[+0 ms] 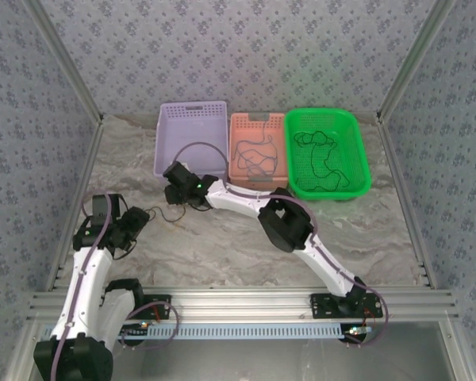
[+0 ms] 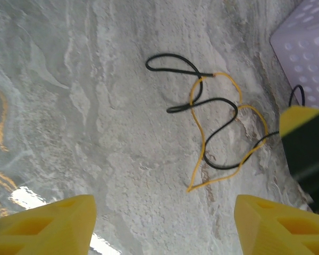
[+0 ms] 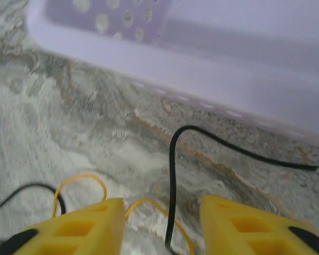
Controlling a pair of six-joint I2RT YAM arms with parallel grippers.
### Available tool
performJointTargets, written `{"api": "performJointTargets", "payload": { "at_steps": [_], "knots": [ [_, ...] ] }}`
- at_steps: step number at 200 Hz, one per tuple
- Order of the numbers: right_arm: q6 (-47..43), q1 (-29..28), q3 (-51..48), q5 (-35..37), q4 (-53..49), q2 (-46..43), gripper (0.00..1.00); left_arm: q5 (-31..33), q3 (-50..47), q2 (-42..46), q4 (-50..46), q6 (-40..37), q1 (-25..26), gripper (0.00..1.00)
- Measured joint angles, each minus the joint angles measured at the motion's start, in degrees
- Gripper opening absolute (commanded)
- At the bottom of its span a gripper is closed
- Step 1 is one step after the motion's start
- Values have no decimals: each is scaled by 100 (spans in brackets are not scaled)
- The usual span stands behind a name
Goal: Untangle the cables
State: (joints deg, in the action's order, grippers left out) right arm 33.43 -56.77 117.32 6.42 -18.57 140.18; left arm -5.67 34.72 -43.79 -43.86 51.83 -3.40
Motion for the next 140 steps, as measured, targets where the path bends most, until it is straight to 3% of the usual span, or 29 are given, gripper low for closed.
{"api": "performJointTargets", "payload": {
  "at_steps": [20, 33, 86, 129, 140],
  "knots": [
    [66, 37, 122, -22, 9, 164, 7, -350, -267, 101, 181, 98, 4, 65],
    [105, 39, 109, 7, -2, 175, 0, -542, -518, 96, 385, 236, 70, 65],
    [186, -68, -573, 249, 131, -286, 0, -691, -1045, -717, 1563, 861, 940, 65],
    [308, -79, -883, 326, 210, -664, 0, -415, -1036, -1812, 2487, 1056, 1294, 49],
    [326, -74, -977, 337, 238, -756, 0, -332, -1025, -2076, 2605, 1091, 1296, 40]
  ]
}}
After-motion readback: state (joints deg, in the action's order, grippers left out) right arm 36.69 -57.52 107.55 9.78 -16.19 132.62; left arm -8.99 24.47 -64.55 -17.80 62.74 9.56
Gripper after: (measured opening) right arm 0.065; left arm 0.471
